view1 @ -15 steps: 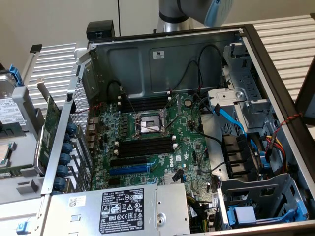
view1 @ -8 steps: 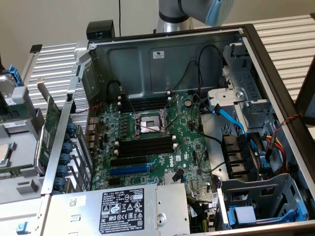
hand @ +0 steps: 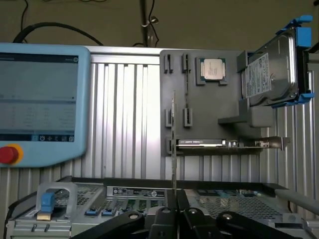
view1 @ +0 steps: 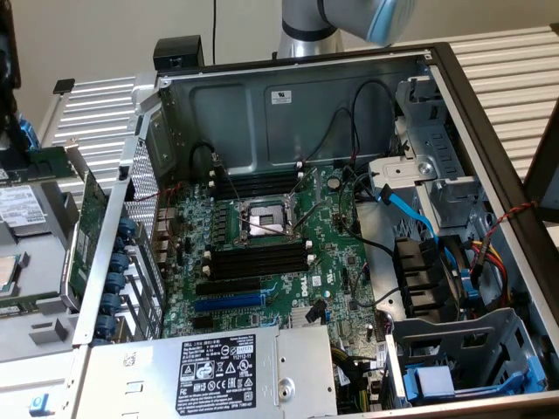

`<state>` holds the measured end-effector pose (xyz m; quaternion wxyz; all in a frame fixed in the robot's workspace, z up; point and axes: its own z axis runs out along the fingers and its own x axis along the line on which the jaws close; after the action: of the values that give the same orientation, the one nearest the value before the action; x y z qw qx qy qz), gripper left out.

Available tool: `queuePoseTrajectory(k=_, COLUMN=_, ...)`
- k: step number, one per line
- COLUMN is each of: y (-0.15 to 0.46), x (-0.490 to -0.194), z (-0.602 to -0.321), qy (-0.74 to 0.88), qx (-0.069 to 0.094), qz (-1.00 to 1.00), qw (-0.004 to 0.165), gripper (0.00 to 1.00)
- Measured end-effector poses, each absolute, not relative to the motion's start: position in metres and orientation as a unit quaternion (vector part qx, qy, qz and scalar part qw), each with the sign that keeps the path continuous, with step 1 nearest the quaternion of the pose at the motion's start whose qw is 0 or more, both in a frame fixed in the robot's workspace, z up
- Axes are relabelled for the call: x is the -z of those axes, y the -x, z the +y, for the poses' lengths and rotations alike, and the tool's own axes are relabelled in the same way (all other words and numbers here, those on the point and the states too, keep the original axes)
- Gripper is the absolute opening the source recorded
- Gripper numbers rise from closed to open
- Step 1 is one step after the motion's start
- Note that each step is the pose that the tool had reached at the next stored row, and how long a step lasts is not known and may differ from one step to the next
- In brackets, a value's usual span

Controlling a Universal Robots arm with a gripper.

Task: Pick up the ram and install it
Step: 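Pick up the ram and move it above insertion slot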

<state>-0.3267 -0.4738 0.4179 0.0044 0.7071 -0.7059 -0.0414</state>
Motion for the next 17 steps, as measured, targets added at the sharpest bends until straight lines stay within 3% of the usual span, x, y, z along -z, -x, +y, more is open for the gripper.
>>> queuePoseTrajectory(k=17, y=0.255, x=-0.418, z=-0.474, qy=-0.707, qx=0.046, qz=-0.706, qw=0.009, gripper=0.12)
